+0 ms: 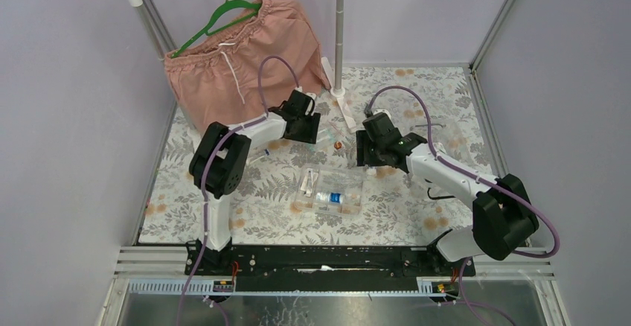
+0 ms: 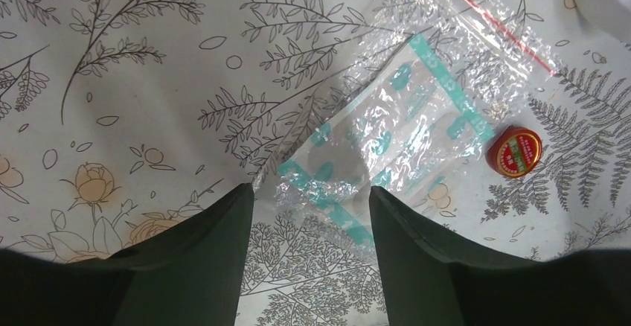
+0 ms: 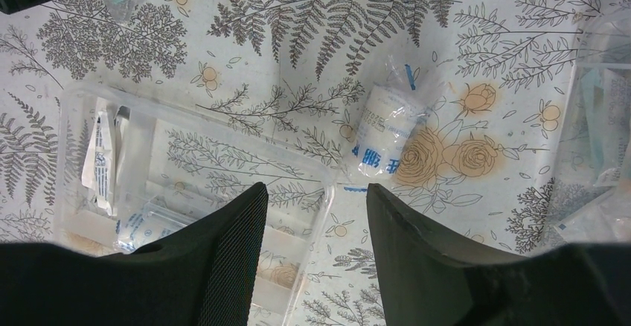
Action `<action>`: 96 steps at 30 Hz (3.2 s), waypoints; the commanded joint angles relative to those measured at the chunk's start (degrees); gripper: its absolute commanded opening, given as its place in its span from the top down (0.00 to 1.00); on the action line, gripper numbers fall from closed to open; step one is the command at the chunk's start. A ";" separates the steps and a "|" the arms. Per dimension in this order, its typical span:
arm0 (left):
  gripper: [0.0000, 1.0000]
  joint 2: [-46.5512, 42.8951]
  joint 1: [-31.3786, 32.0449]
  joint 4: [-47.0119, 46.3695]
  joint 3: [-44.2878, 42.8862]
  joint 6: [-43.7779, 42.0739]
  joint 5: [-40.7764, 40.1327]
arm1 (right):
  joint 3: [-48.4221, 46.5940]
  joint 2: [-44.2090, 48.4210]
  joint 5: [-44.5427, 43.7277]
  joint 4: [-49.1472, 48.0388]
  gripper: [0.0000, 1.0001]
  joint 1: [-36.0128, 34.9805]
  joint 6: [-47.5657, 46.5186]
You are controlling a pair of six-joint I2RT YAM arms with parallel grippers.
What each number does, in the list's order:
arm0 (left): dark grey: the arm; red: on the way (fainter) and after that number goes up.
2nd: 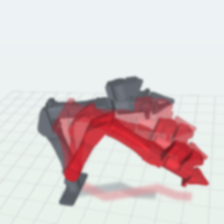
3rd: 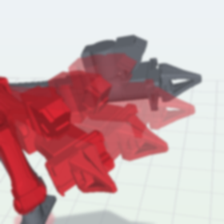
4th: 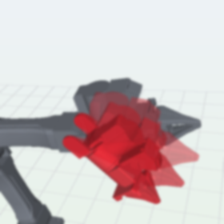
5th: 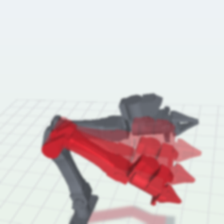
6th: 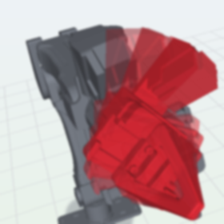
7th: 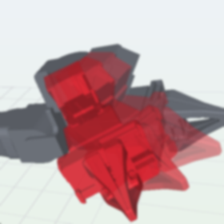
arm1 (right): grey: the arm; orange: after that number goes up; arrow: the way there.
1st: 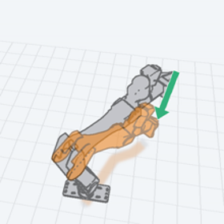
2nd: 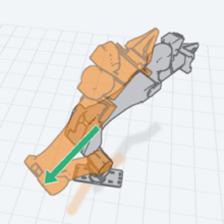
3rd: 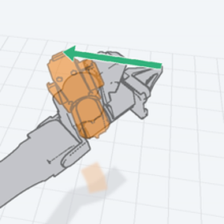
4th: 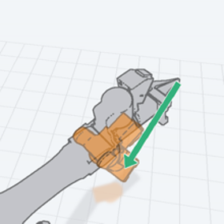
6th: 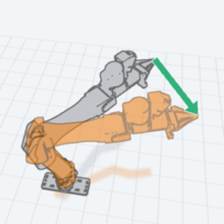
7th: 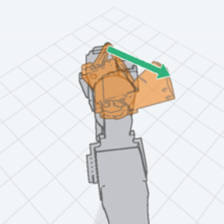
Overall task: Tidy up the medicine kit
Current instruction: Pick up the medical item at the center of the board.
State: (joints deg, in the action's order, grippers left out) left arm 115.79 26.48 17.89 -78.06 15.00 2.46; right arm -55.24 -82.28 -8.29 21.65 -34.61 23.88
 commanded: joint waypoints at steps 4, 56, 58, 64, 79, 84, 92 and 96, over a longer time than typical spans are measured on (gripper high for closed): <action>0.38 2.03 2.54 2.23 -1.83 -2.81 -5.73 | 1.13 2.30 -0.23 -1.59 0.40 -0.25 0.99; 1.00 -37.82 0.14 -10.40 18.54 4.19 8.30 | 2.51 4.68 10.41 -18.70 0.18 -0.13 17.62; 1.00 -40.48 0.15 -12.00 19.41 2.71 9.87 | 3.30 6.19 10.98 -21.13 0.17 -0.01 17.46; 1.00 -46.28 0.15 -11.72 18.53 -7.87 17.76 | 3.06 12.53 12.95 -26.28 0.12 0.24 3.25; 1.00 -56.58 0.11 0.32 14.71 -34.71 35.38 | 13.06 25.56 40.47 -47.40 0.27 0.11 -30.00; 1.00 -56.99 0.15 3.25 12.64 -37.09 37.84 | 6.10 20.99 48.02 -37.83 0.37 -1.99 -36.09; 1.00 -56.60 0.15 8.97 9.54 -41.88 43.45 | 4.15 16.35 51.91 -40.96 0.27 -3.05 -42.49; 1.00 -56.26 0.14 11.55 7.62 -43.49 46.89 | 0.84 12.91 55.37 -38.91 0.30 -3.37 -43.69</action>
State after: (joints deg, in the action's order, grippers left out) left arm 59.35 26.61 25.78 -67.68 -25.04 44.27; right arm -49.82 -67.18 41.80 -18.09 -37.32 -16.08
